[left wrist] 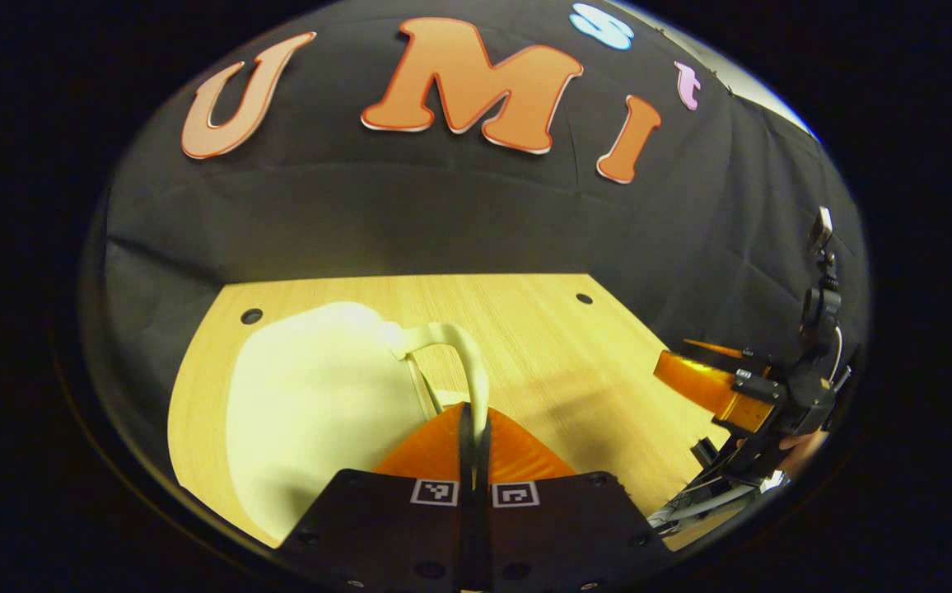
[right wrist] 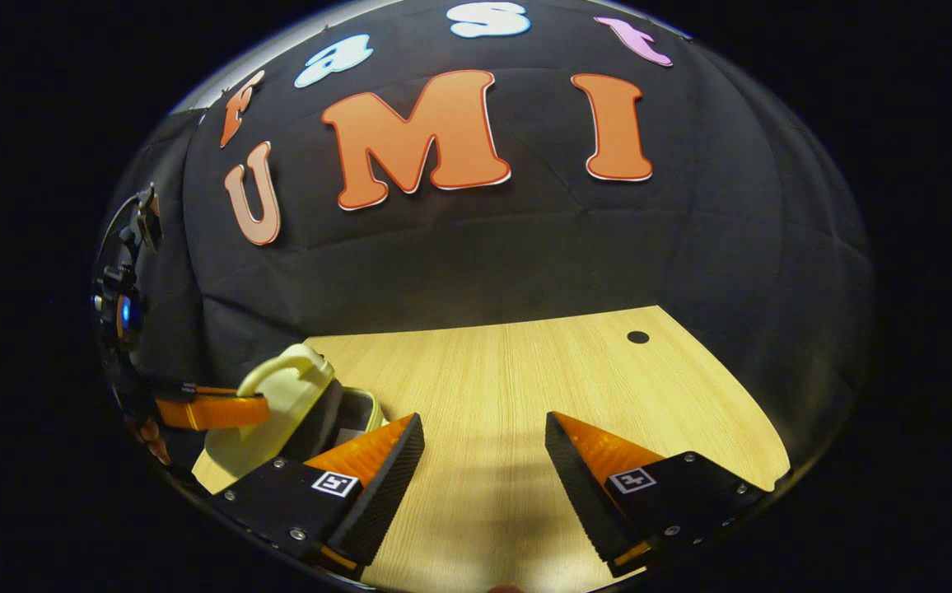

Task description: First open the suitcase, pack the skin care products into it, and then close the suitcase.

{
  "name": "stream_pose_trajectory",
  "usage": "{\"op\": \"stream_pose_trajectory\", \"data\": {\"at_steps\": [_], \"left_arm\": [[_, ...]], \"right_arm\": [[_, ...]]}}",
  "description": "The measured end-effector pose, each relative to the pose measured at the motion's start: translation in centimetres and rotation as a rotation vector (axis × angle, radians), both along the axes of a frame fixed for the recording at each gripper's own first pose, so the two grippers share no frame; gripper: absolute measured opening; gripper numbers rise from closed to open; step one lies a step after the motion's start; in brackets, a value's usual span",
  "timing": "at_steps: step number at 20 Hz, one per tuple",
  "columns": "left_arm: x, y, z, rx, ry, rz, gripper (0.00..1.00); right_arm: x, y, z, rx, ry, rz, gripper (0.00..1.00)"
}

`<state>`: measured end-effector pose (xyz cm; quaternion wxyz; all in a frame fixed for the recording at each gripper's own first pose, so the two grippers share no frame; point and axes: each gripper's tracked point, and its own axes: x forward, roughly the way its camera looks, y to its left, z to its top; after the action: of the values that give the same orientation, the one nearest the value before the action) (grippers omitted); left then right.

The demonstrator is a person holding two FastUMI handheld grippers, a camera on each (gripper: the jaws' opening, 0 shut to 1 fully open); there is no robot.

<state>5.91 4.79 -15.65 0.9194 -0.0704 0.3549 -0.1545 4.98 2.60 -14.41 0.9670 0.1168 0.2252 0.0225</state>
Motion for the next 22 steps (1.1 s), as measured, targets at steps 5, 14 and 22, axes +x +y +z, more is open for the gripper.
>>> {"op": "stream_pose_trajectory", "data": {"at_steps": [5,14,22], "left_arm": [[-1.8,-1.2,-5.6,0.078,0.079,-0.027,0.01],[-1.0,-5.2,-7.1,0.294,-0.04,-0.049,0.36],[1.0,-4.8,8.8,0.215,-0.397,0.171,0.99]], "right_arm": [[0.3,-1.8,-0.7,0.009,0.004,-0.011,0.95],[0.0,-3.9,0.3,-0.019,-0.055,0.003,0.95],[-0.2,-4.6,6.7,-0.067,-0.239,0.038,0.95]]}}
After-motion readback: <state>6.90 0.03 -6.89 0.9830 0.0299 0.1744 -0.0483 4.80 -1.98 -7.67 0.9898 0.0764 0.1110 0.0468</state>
